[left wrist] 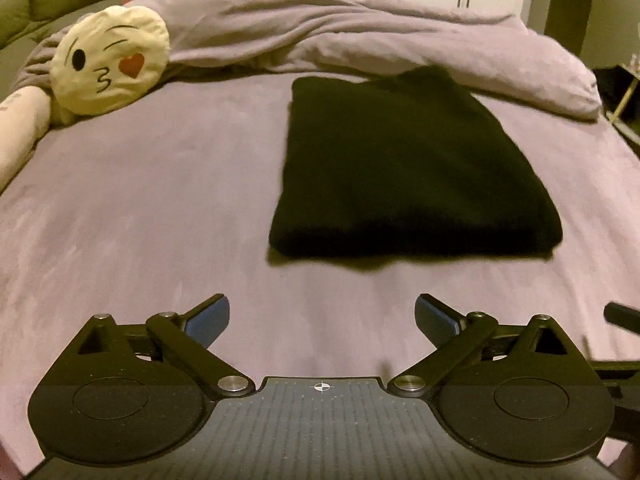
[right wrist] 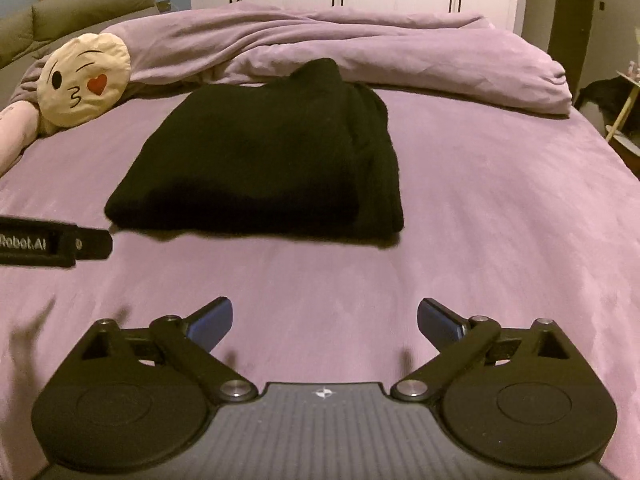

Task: Fold small clothes

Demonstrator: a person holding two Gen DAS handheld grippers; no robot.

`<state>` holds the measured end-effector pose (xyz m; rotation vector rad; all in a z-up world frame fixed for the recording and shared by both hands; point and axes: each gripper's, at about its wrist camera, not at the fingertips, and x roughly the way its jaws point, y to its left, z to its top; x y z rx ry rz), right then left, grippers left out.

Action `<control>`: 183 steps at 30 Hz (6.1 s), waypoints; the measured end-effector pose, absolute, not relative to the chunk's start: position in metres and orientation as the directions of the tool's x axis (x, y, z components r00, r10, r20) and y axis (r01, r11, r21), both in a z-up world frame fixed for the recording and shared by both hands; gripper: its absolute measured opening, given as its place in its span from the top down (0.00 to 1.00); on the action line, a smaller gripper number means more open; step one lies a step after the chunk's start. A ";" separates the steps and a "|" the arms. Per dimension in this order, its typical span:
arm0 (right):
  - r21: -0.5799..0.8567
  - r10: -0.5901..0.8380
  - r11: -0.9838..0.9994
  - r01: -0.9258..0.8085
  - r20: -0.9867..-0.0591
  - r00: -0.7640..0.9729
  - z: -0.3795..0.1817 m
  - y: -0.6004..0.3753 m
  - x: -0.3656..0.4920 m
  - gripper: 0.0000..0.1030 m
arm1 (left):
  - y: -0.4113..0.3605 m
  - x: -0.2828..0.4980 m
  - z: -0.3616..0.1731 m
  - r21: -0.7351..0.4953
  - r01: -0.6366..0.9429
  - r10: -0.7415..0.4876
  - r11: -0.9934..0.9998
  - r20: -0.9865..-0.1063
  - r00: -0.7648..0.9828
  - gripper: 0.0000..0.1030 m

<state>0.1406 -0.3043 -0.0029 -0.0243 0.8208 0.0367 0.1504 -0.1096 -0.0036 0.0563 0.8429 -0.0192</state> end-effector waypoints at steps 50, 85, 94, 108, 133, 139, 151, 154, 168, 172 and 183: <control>-0.104 -0.099 0.994 0.025 -0.815 0.571 0.014 -0.286 0.168 0.04 | -0.115 0.159 -0.006 0.098 0.035 0.063 0.995 -0.834 0.548 0.00; -0.105 -0.093 0.994 0.015 -0.800 0.593 0.025 -0.279 0.159 0.04 | -0.112 0.150 -0.001 0.105 0.035 0.067 0.994 -0.824 0.563 0.00; -0.103 -0.091 0.995 0.014 -0.800 0.593 0.026 -0.278 0.159 0.04 | -0.114 0.149 0.002 0.109 0.036 0.070 0.993 -0.824 0.563 0.00; -0.100 -0.090 0.995 0.015 -0.802 0.590 0.026 -0.280 0.161 0.04 | -0.115 0.149 0.000 0.107 0.033 0.070 0.994 -0.822 0.565 0.00; -0.097 -0.090 0.995 0.020 -0.806 0.585 0.024 -0.280 0.165 0.04 | -0.111 0.156 -0.005 0.090 0.030 0.059 0.995 -0.835 0.547 0.00; -0.093 -0.088 0.995 0.021 -0.808 0.583 0.024 -0.281 0.164 0.04 | -0.113 0.157 -0.007 0.090 0.024 0.062 0.996 -0.838 0.542 0.00; -0.089 -0.087 0.996 0.025 -0.807 0.584 0.023 -0.282 0.164 0.04 | -0.114 0.158 -0.008 0.091 0.025 0.063 0.996 -0.837 0.543 0.00; -0.089 -0.088 0.996 0.028 -0.807 0.585 0.023 -0.282 0.164 0.04 | -0.114 0.158 -0.007 0.085 0.025 0.058 0.996 -0.838 0.543 0.00; -0.081 -0.089 0.996 0.041 -0.809 0.582 0.022 -0.283 0.164 0.04 | -0.117 0.155 -0.002 0.082 0.058 0.033 0.995 -0.812 0.583 0.00; -0.077 -0.090 0.996 0.046 -0.810 0.580 0.021 -0.283 0.164 0.04 | -0.118 0.155 -0.002 0.089 0.056 0.040 0.994 -0.811 0.583 0.00; -0.074 -0.089 0.996 0.050 -0.811 0.579 0.020 -0.284 0.163 0.04 | -0.121 0.153 -0.003 0.123 0.065 0.060 0.990 -0.801 0.595 0.00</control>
